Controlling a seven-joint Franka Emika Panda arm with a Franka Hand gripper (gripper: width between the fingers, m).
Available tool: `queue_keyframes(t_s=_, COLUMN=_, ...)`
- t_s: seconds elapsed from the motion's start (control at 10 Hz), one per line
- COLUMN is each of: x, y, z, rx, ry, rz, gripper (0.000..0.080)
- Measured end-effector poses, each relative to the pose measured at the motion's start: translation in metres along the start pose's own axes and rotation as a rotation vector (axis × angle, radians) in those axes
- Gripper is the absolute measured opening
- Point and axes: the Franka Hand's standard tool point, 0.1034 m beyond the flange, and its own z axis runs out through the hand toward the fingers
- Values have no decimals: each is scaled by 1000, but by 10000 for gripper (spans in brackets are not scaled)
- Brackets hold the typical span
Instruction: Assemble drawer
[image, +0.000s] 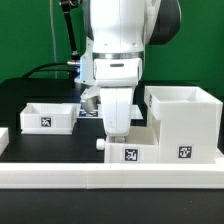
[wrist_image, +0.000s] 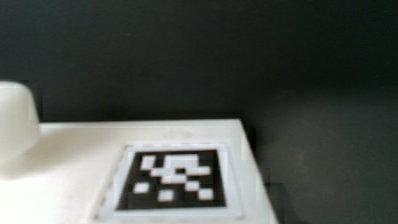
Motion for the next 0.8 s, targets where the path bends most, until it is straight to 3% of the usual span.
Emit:
queue_keyframes(t_s=0.4, x=0, y=-2, z=1, rx=4, ry=-1, rz=10, gripper=42)
queue_keyframes(t_s=0.5, x=-1, y=-2, z=0, rx=23, ry=-3, rz=11, gripper=42)
queue_keyframes(t_s=0.8, x=1, y=-3, z=1, rx=28, ry=-3, rz=8, gripper=42)
